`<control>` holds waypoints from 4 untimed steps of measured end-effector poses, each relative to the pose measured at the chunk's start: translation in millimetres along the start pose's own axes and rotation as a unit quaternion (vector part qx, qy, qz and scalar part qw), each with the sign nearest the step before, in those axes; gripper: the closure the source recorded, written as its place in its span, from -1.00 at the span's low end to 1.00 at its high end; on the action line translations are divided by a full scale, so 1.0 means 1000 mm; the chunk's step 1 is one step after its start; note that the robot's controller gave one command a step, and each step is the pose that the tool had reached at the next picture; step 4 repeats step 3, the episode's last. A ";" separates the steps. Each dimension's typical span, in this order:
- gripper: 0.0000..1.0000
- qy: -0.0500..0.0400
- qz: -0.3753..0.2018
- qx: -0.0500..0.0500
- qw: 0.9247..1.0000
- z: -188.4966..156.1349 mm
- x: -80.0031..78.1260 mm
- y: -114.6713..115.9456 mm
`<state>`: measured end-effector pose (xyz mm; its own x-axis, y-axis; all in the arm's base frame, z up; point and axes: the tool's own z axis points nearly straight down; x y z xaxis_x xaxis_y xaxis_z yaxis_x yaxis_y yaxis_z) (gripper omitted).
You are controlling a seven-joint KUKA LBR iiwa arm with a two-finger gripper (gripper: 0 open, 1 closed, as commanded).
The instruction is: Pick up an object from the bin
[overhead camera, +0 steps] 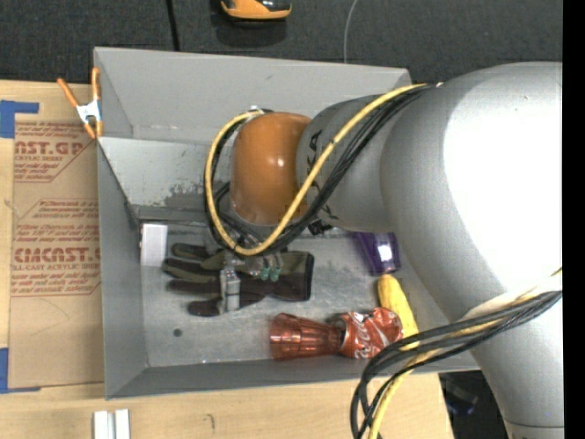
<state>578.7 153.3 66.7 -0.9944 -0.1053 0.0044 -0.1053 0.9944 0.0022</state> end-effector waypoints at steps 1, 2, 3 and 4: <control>1.00 -0.005 0.001 -0.001 1.000 -0.006 -0.003 0.000; 1.00 -0.005 0.001 -0.001 1.000 -0.006 -0.003 0.000; 1.00 -0.005 -0.012 0.001 1.000 -0.159 -0.002 0.013; 1.00 -0.005 -0.012 0.001 1.000 -0.159 -0.002 0.013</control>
Offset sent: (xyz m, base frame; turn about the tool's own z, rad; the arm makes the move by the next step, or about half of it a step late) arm 0.0000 0.0000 0.0000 0.0000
